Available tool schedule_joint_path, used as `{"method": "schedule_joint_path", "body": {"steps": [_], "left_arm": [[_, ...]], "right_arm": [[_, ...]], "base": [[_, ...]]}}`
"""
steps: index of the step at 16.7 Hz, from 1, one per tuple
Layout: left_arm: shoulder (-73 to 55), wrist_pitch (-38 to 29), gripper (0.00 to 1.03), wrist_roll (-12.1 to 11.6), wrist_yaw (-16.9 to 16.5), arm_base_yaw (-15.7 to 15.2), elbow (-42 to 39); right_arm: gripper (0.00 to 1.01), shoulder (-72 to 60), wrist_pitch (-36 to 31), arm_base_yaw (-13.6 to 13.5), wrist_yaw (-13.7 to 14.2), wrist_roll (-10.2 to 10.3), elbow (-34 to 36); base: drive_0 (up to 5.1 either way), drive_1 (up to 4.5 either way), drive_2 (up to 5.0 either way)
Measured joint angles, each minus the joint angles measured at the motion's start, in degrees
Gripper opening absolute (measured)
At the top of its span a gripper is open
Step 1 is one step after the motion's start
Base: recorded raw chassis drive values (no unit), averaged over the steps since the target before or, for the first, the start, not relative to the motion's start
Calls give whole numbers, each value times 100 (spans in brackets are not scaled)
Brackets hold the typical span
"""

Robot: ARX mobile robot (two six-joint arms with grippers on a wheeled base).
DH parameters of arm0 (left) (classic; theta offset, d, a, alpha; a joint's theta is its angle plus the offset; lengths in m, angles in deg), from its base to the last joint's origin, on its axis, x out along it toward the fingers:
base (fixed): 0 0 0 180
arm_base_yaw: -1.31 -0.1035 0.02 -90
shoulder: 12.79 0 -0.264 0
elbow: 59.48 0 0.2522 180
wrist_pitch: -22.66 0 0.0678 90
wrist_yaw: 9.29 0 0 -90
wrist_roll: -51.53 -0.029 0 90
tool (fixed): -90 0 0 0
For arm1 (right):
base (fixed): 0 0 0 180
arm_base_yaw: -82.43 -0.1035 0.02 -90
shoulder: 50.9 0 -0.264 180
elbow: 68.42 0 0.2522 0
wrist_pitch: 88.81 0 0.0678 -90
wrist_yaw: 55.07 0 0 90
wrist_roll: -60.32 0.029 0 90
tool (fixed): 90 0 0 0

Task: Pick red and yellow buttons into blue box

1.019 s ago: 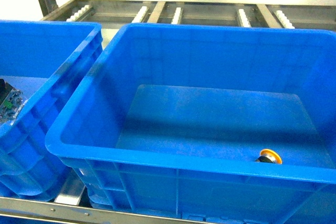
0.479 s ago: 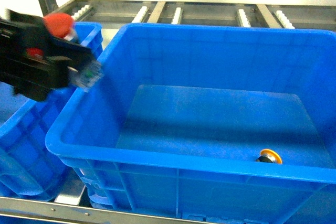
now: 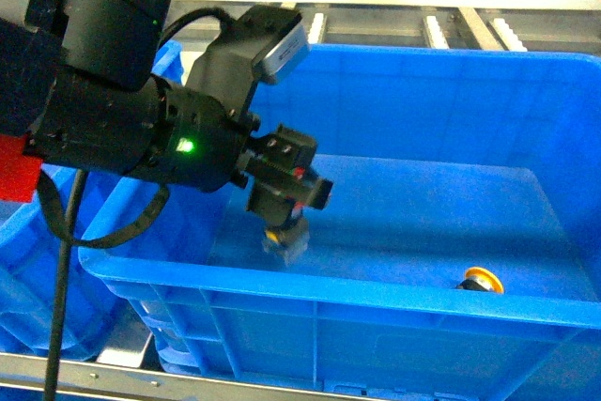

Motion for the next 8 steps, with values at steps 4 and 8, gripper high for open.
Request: {"method": "schedule_joint_path", "body": {"steps": [4, 8], "left_arm": [[568, -970, 100, 446, 216, 0, -289], [1547, -1578, 98, 730, 691, -271, -1086]], "right_arm": [[98, 2, 0, 0, 0, 0, 0], [98, 2, 0, 0, 0, 0, 0]], "base": [[0, 0, 0], [0, 0, 0]]}}
